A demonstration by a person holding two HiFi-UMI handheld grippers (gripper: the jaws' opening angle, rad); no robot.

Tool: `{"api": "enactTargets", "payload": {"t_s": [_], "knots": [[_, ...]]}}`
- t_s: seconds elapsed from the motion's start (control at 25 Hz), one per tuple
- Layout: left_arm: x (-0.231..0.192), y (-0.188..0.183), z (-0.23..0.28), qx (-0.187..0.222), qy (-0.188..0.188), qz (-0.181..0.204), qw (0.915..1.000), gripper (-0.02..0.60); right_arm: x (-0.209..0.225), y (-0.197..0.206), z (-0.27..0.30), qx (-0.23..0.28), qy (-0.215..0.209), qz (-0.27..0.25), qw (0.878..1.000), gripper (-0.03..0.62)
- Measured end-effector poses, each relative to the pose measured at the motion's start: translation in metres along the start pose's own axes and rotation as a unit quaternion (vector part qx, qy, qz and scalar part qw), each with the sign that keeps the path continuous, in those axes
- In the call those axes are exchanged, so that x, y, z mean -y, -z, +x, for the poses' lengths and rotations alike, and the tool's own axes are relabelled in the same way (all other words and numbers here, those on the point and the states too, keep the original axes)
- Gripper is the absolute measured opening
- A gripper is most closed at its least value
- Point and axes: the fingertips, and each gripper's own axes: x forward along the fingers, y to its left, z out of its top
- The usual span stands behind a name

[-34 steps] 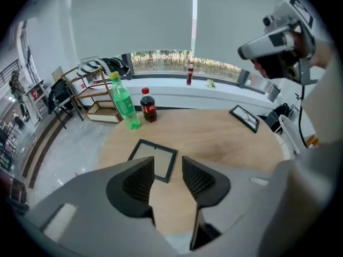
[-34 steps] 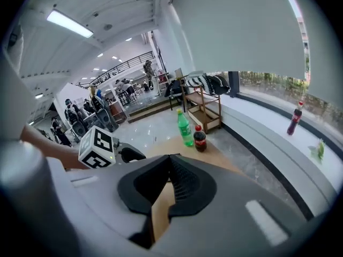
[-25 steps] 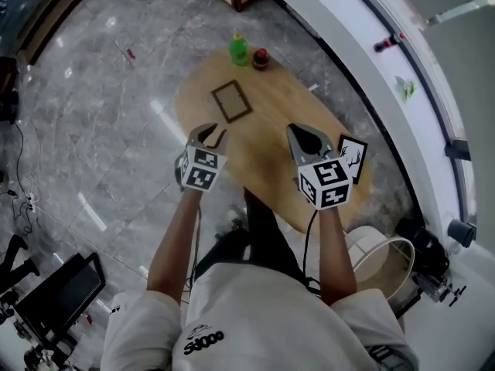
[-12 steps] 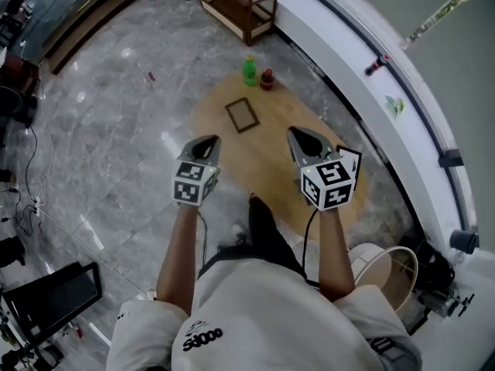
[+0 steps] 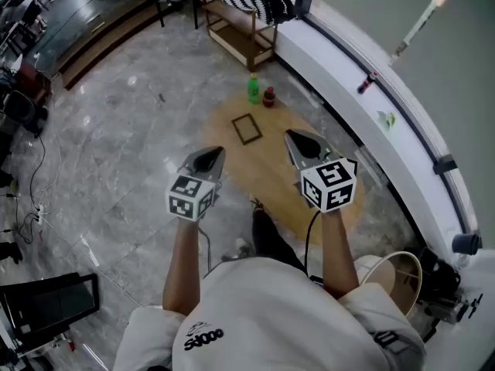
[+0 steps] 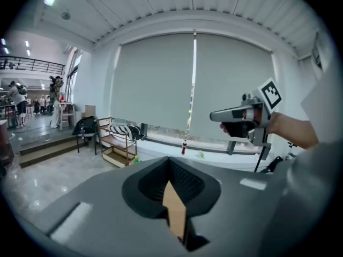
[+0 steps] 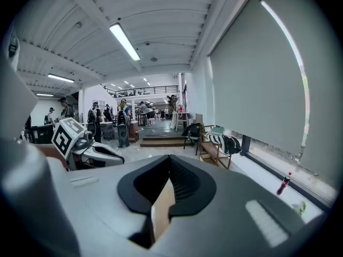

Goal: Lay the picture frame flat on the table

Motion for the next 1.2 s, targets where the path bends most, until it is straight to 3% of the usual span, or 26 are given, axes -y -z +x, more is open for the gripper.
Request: {"api": "enactTargets", "payload": {"t_s": [0.16, 0.4, 0.76, 1.2], "knots": [[0.027, -0.031, -0.032, 0.037, 0.016, 0.014, 0.9991, 0.009, -0.023, -0.019, -0.019, 0.016, -0.005, -0.013, 1.000, 0.003], [0.043, -0.052, -0.081, 0.061, -0.004, 0.060, 0.9963, 0.009, -0.059, -0.044, -0.056, 0.047, -0.018, -0.036, 0.998, 0.003], [0.062, -0.084, -0.142, 0.113, -0.032, 0.088, 0.9891, 0.009, -0.098, -0.073, -0.107, 0.086, -0.038, -0.074, 0.993, 0.003], [0.079, -0.113, -0.171, 0.132, -0.061, 0.161, 0.9763, 0.011, -0.122, -0.100, -0.132, 0.117, -0.030, -0.109, 0.987, 0.003]]}}
